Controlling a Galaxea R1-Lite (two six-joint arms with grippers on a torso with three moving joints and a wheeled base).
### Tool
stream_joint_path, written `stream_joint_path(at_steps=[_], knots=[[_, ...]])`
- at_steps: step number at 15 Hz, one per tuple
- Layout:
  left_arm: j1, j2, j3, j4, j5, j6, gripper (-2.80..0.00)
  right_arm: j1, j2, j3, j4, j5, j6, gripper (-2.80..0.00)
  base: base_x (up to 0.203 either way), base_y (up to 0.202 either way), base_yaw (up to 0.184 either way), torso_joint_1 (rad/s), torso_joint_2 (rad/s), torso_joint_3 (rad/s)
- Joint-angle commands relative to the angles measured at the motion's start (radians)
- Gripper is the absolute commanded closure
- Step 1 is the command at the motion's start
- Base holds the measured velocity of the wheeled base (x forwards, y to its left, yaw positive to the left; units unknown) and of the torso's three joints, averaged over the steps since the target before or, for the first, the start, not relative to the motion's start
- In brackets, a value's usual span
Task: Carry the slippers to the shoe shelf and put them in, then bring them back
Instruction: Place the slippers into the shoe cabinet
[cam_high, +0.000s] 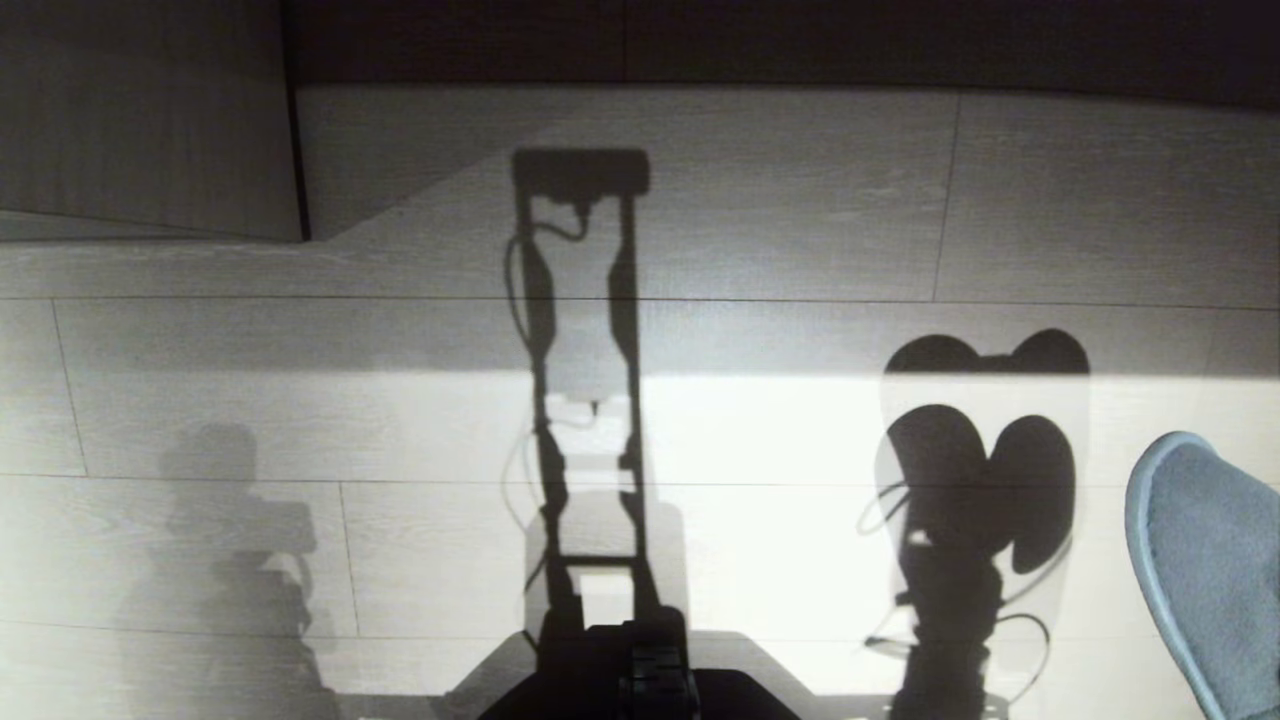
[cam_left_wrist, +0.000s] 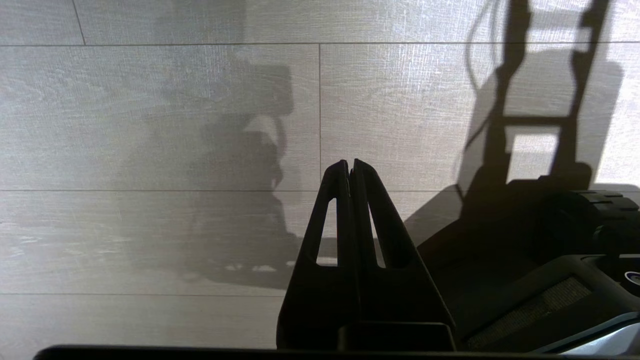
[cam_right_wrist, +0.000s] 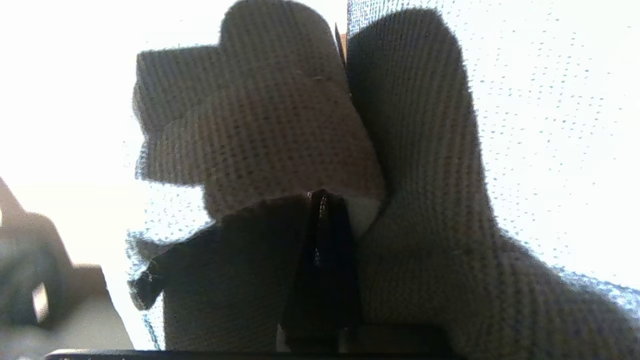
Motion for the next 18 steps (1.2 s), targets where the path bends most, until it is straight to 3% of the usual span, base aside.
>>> stream_joint_path(at_steps=[1,4,8,10,18], knots=[[0.0,0.001,0.0,0.0,0.0,0.0,0.0,0.057,-0.155,0.03,0.081,-0.029,-0.014,0.0,0.0,0.0,0.0,0.0,0.0,0.0],[0.0,0.0,0.0,0.0,0.0,0.0,0.0,0.085,-0.228,0.034,0.156,-0.041,-0.032,0.0,0.0,0.0,0.0,0.0,0.0,0.0],[0.0,0.001,0.0,0.0,0.0,0.0,0.0,0.103,-0.399,0.036,0.325,0.041,-0.027,0.0,0.0,0.0,0.0,0.0,0.0,0.0],[0.0,0.001,0.0,0.0,0.0,0.0,0.0,0.103,-0.398,0.036,0.346,0.043,0.017,0.0,0.0,0.0,0.0,0.0,0.0,0.0],[0.0,0.0,0.0,0.0,0.0,0.0,0.0,0.103,-0.398,0.036,0.345,0.042,0.046,0.0,0.0,0.0,0.0,0.0,0.0,0.0]])
